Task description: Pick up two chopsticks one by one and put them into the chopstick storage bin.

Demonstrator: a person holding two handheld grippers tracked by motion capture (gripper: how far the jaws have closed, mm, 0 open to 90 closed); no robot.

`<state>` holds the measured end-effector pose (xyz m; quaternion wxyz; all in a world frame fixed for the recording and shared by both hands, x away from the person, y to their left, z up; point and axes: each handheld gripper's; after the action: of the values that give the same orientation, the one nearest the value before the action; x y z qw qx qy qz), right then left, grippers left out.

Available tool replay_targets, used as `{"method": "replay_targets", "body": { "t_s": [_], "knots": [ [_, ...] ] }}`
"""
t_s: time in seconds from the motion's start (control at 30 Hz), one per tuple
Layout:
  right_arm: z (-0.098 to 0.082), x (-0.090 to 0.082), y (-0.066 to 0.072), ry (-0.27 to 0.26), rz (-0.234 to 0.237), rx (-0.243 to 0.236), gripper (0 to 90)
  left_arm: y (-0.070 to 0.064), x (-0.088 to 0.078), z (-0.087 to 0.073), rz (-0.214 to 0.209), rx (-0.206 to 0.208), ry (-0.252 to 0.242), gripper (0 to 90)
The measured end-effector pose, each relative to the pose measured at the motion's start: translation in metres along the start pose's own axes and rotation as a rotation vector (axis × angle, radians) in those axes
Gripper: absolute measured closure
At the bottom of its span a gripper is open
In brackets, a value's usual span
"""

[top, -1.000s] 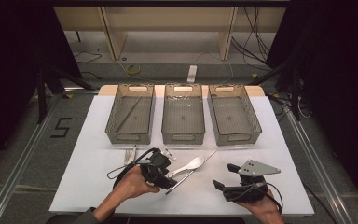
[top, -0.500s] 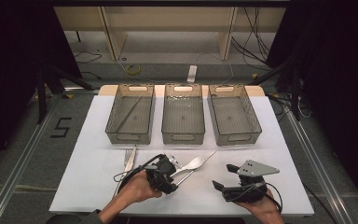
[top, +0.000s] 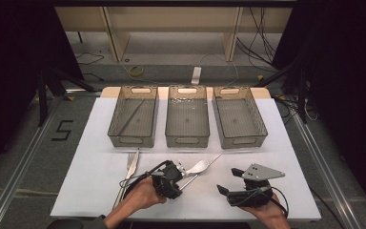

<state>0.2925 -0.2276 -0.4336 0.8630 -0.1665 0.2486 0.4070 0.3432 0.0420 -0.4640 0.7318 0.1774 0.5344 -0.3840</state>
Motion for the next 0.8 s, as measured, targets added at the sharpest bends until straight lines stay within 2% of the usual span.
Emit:
{"method": "replay_targets", "body": {
  "t_s": [0.03, 0.37, 0.53, 0.57, 0.8],
  "knots": [
    [0.0000, 0.0000, 0.0001, 0.000, 0.001, 0.000, 24.6, -0.0009, -0.0001, 0.0003, 0.012, 0.013, 0.003, 74.4],
    [0.0003, 0.0008, 0.0007, 0.002, 0.003, 0.002, 24.7, -0.0054, 0.0013, -0.0005, 0.040, 0.035, -0.003, 79.4],
    [0.0004, 0.0011, 0.0007, 0.005, 0.003, 0.002, 24.8, -0.0067, 0.0019, -0.0013, 0.039, 0.057, -0.010, 82.9],
    [0.0004, 0.0012, 0.0007, 0.006, 0.003, 0.001, 24.9, -0.0068, 0.0016, -0.0012, 0.043, 0.075, -0.005, 83.4],
    [0.0004, 0.0012, 0.0005, 0.011, 0.006, -0.001, 25.0, -0.0076, 0.0018, -0.0018, 0.044, 0.093, -0.010, 83.7]
  ]
}}
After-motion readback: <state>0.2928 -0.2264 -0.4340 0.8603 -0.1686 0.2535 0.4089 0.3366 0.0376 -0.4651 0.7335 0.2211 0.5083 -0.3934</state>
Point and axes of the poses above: each handheld gripper's, and its own axes: x roughly forward along the jaws, z roughly out of its top, y roughly to its left, and after that the axes turned 10 degrees about -x, right-handed
